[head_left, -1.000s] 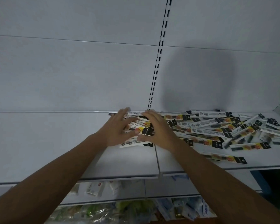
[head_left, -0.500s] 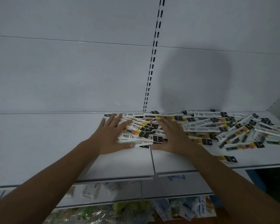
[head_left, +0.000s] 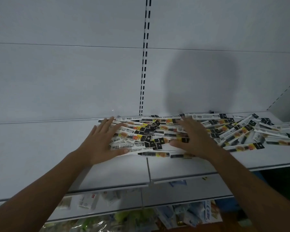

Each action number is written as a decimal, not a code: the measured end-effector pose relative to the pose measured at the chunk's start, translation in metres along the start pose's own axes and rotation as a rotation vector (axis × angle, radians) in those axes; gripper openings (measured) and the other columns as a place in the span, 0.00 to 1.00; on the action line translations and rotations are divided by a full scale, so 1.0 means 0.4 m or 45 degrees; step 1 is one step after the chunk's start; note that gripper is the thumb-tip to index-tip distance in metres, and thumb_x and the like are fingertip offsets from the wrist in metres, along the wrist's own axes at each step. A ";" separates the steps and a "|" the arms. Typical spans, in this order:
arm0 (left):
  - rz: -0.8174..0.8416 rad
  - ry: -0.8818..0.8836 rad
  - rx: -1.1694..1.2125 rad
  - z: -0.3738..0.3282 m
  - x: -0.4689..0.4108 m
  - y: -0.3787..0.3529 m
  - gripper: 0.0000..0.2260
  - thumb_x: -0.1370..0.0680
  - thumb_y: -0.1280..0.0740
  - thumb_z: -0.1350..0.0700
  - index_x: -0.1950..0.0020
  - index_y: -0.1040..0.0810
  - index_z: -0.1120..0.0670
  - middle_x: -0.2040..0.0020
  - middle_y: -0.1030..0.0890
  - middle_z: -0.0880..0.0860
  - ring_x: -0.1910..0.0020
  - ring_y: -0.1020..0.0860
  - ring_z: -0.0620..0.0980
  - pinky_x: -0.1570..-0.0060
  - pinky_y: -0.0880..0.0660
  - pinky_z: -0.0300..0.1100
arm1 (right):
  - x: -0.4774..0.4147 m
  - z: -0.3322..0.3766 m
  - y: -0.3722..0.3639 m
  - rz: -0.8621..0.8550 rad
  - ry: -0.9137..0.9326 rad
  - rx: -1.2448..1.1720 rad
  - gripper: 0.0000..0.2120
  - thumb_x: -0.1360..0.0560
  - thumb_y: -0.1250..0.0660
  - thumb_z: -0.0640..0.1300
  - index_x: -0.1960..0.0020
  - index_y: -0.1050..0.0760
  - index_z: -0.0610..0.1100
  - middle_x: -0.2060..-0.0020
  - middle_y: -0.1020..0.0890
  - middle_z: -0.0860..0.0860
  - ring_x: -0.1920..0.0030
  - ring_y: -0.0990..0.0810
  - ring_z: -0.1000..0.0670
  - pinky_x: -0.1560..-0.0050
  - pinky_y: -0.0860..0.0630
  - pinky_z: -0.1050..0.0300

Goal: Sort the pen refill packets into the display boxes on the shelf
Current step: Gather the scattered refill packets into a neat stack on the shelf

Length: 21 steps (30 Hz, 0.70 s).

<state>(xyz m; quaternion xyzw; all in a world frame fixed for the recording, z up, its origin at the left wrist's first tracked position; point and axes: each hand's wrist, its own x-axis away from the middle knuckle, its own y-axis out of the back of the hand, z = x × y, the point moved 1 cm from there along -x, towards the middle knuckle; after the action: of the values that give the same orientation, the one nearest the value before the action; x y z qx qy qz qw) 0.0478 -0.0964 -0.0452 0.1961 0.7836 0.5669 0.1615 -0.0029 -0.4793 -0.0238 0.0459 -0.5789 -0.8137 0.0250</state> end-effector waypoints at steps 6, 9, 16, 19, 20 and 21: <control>0.022 0.043 -0.049 -0.059 -0.027 -0.039 0.48 0.31 0.52 0.15 0.16 0.56 0.35 0.14 0.57 0.47 0.16 0.62 0.53 0.18 0.55 0.62 | 0.048 -0.083 -0.046 0.102 -0.127 0.212 0.50 0.32 0.62 0.85 0.17 0.53 0.60 0.15 0.54 0.50 0.16 0.58 0.46 0.19 0.59 0.38; -0.052 0.051 -0.009 -0.089 -0.061 -0.059 0.45 0.29 0.50 0.16 0.16 0.49 0.37 0.14 0.49 0.47 0.15 0.56 0.53 0.18 0.50 0.62 | 0.024 -0.059 -0.069 0.020 -0.052 0.166 0.45 0.27 0.64 0.79 0.17 0.48 0.58 0.15 0.50 0.47 0.16 0.57 0.45 0.19 0.60 0.39; -0.105 -0.019 0.145 -0.232 -0.114 -0.089 0.37 0.22 0.44 0.24 0.17 0.42 0.41 0.15 0.44 0.48 0.15 0.55 0.49 0.18 0.50 0.56 | -0.039 -0.001 -0.092 0.005 0.031 0.042 0.29 0.15 0.54 0.64 0.19 0.39 0.52 0.16 0.46 0.49 0.16 0.54 0.44 0.19 0.57 0.39; -0.133 0.075 0.144 -0.259 -0.121 -0.110 0.37 0.23 0.48 0.22 0.18 0.43 0.38 0.15 0.45 0.49 0.15 0.53 0.51 0.20 0.42 0.62 | -0.037 0.010 -0.101 -0.101 0.122 -0.070 0.30 0.15 0.55 0.61 0.24 0.30 0.45 0.18 0.39 0.48 0.16 0.51 0.47 0.18 0.53 0.40; -0.153 0.106 0.129 -0.268 -0.118 -0.111 0.36 0.23 0.49 0.22 0.18 0.43 0.37 0.15 0.45 0.49 0.15 0.51 0.51 0.21 0.40 0.62 | -0.033 0.008 -0.099 -0.140 0.123 -0.162 0.29 0.15 0.53 0.60 0.25 0.28 0.45 0.18 0.37 0.48 0.16 0.50 0.47 0.18 0.52 0.41; -0.182 0.131 0.102 -0.275 -0.112 -0.109 0.37 0.23 0.50 0.22 0.18 0.42 0.38 0.15 0.45 0.49 0.16 0.50 0.52 0.22 0.39 0.62 | -0.026 0.004 -0.093 -0.179 0.099 -0.271 0.27 0.14 0.52 0.59 0.25 0.28 0.44 0.19 0.36 0.48 0.17 0.49 0.47 0.18 0.50 0.42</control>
<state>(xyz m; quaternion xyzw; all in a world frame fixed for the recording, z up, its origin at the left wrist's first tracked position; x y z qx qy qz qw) 0.0290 -0.2216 -0.0518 0.1166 0.8250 0.5314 0.1530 0.0078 -0.4646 -0.0579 0.1150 -0.4833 -0.8679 -0.0047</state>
